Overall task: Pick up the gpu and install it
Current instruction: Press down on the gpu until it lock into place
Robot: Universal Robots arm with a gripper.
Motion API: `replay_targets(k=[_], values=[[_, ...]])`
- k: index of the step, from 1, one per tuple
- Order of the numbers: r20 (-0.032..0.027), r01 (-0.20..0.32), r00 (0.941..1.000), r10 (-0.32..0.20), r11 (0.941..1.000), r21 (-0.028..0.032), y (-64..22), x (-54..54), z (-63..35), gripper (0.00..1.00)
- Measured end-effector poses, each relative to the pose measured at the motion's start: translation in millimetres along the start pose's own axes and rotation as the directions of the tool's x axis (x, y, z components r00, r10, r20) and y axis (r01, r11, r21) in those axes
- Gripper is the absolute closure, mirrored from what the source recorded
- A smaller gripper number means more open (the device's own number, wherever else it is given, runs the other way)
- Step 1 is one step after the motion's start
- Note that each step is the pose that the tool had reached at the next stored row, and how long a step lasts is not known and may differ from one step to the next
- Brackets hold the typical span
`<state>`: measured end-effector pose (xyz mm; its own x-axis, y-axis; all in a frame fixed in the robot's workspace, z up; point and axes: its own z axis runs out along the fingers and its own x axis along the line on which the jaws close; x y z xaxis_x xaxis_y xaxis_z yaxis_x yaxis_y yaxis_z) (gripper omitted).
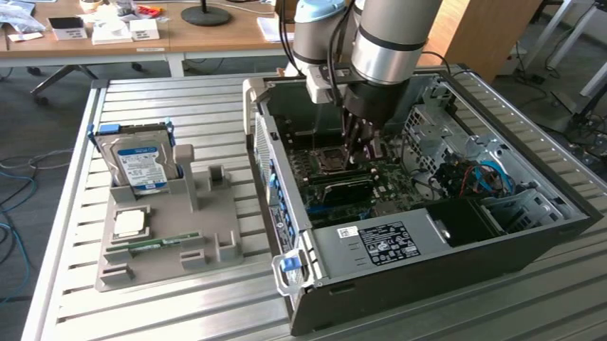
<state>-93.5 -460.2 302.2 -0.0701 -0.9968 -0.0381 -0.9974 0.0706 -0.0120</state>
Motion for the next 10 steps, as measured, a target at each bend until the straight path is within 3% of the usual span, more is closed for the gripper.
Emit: replay_targets(k=[10], values=[[0.0004, 0.0, 1.0, 0.0, 1.0, 0.0001, 0.2, 0.1, 2.5, 0.89]])
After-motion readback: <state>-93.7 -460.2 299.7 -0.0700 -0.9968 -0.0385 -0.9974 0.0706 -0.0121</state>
